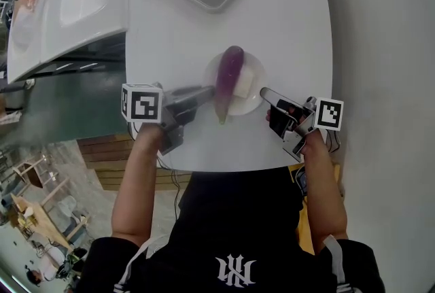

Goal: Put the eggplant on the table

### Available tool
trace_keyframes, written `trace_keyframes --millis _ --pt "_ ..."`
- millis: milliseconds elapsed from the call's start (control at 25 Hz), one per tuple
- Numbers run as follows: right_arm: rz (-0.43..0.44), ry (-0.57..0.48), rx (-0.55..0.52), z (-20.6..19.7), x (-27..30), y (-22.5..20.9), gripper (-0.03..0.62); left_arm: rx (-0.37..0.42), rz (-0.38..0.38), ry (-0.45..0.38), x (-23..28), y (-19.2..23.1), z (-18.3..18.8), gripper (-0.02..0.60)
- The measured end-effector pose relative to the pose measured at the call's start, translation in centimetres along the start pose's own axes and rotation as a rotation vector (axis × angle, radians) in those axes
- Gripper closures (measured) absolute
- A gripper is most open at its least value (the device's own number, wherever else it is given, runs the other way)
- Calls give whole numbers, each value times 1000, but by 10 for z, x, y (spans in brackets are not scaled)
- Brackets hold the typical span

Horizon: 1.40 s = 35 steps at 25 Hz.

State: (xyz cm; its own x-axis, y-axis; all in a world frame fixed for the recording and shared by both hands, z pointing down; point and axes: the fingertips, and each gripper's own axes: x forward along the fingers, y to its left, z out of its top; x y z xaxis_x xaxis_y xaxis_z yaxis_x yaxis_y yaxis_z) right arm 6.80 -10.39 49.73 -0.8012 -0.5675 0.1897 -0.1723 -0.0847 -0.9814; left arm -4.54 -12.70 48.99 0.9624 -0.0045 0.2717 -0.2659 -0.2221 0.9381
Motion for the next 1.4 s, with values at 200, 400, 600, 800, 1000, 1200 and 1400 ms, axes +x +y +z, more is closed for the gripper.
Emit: trace_keyframes --millis 200,400,600,800,1000,1200,1400 --pt "-35 3 -14 6 2 -9 583 15 48 36 7 11 1 559" --pt "-87 3 -32 10 -1 -14 583 51 96 72 13 13 1 558" --pt "-111 2 -32 11 -1 -17 583 81 140 107 15 14 1 555" --pt "-112 8 -34 10 0 -16 584 132 213 153 15 16 -2 538" --pt "-118 12 -35 9 0 -17 584 197 282 187 14 18 1 526" --pt "-141 -1 -58 11 -2 -17 583 238 328 206 15 21 2 513" --pt "-164 -2 -78 11 -1 -15 585 304 408 247 14 28 1 499"
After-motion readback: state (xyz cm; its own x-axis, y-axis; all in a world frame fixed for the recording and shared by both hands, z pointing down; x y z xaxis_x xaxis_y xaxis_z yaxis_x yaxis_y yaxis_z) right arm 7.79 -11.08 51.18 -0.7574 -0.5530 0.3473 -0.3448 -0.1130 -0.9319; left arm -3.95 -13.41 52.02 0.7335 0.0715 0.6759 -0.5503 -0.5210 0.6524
